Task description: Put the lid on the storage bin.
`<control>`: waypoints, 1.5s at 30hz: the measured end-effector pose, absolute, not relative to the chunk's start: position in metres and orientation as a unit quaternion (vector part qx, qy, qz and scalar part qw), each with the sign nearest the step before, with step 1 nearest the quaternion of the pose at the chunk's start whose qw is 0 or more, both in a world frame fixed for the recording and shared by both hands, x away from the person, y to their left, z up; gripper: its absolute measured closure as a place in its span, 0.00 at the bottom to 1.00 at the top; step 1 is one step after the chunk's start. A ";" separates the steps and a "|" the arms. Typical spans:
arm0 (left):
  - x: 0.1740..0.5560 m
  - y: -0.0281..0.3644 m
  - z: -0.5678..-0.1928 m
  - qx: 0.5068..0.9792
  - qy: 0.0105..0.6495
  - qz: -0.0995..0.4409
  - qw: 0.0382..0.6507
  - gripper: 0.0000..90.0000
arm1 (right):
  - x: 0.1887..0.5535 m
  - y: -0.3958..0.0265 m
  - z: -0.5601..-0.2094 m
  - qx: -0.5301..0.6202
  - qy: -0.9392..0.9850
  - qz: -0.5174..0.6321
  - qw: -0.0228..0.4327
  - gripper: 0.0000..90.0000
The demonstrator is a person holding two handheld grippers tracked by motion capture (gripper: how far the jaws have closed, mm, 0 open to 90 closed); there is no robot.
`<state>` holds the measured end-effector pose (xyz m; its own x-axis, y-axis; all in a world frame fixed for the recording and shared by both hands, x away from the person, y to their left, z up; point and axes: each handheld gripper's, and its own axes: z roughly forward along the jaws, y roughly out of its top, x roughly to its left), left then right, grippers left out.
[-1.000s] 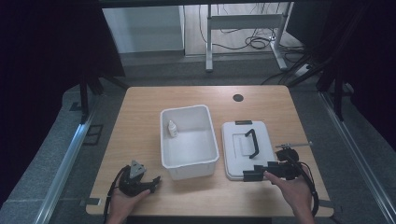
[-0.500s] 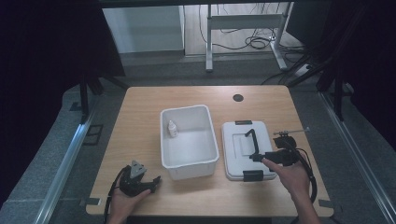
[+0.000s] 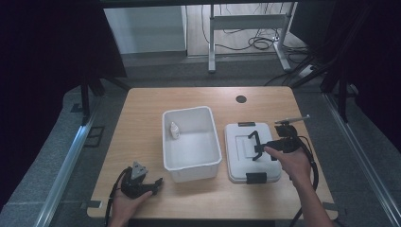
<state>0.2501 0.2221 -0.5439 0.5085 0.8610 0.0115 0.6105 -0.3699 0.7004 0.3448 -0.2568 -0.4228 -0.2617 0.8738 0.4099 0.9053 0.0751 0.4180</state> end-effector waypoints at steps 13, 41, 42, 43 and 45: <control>0.252 0.223 -0.544 0.805 0.458 0.185 0.328 0.19 | 0.375 -0.262 -0.431 -0.623 -0.725 -0.289 0.050 0.48; 0.254 0.224 -0.544 0.806 0.459 0.175 0.331 0.19 | 0.426 -0.254 -0.462 -0.636 -0.736 -0.210 0.099 0.71; 0.254 0.224 -0.544 0.806 0.459 0.175 0.331 0.19 | 0.427 -0.253 -0.462 -0.638 -0.736 -0.204 0.099 0.74; 0.254 0.224 -0.544 0.806 0.459 0.175 0.331 0.19 | 0.427 -0.252 -0.463 -0.638 -0.737 -0.201 0.098 0.76; 0.254 0.224 -0.544 0.806 0.459 0.176 0.331 0.19 | 0.428 -0.250 -0.464 -0.638 -0.738 -0.196 0.100 0.80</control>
<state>0.2537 0.2238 -0.5443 0.5169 0.8558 -0.0205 0.6236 -0.3600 0.6939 0.4277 -0.2499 -0.4635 -0.1655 0.9029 0.3968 0.9808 0.1087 0.1618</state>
